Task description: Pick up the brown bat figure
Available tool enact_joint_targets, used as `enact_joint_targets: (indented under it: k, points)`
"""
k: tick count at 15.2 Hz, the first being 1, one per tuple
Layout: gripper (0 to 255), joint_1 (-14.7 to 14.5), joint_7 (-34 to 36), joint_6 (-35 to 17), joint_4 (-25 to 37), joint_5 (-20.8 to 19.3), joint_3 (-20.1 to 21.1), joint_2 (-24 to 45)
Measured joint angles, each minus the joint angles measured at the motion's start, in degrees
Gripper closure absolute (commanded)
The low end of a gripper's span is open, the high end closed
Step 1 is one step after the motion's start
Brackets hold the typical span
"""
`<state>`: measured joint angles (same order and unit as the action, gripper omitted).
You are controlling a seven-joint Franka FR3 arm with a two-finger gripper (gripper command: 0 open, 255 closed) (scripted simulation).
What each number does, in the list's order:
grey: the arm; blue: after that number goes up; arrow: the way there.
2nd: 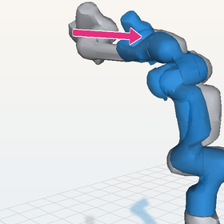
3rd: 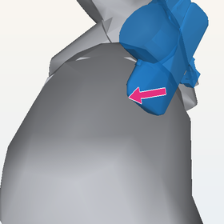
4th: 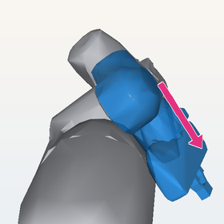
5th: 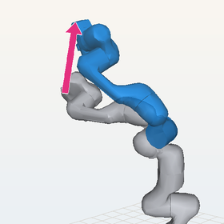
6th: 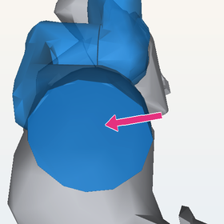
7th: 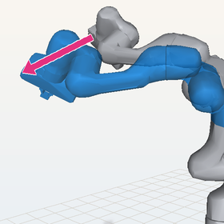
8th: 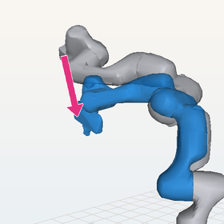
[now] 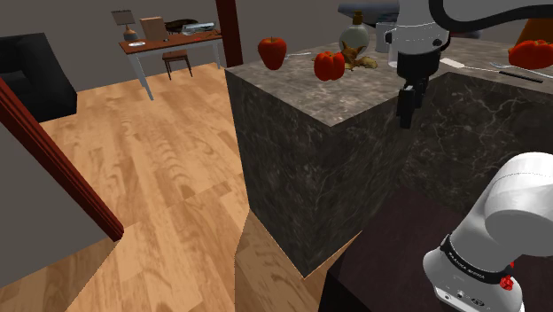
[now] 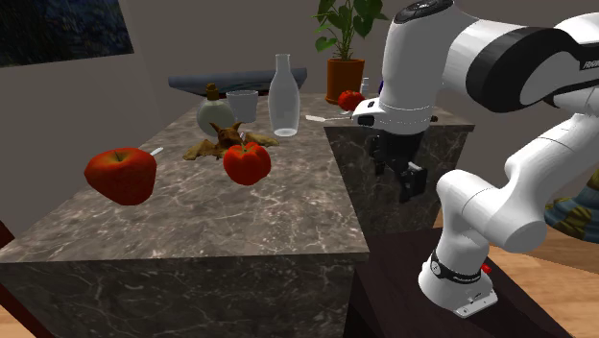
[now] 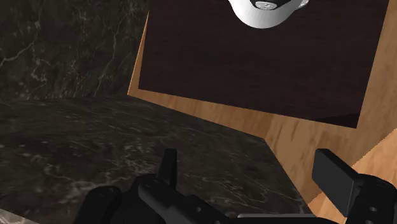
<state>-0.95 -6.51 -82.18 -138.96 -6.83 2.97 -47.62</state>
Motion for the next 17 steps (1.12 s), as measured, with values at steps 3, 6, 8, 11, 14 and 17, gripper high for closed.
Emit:
enact_joint_targets:
  k: [3,6,8,11,14,17]
  points:
    - [0,0.48,-1.28,-1.14,0.56,-1.62,-0.91,1.46]
    - [0,1.54,-4.1,-3.15,3.16,-5.15,-2.81,5.38]
    - [0,2.25,-6.01,-5.0,4.75,-7.52,-4.16,8.19]
    - [0,3.25,-8.77,-7.44,7.15,-10.82,-6.03,11.93]
    - [0,4.1,-11.25,-9.79,10.68,-13.64,-7.66,16.61]
    - [0,4.97,-13.95,-12.23,15.11,-16.22,-9.46,21.95]
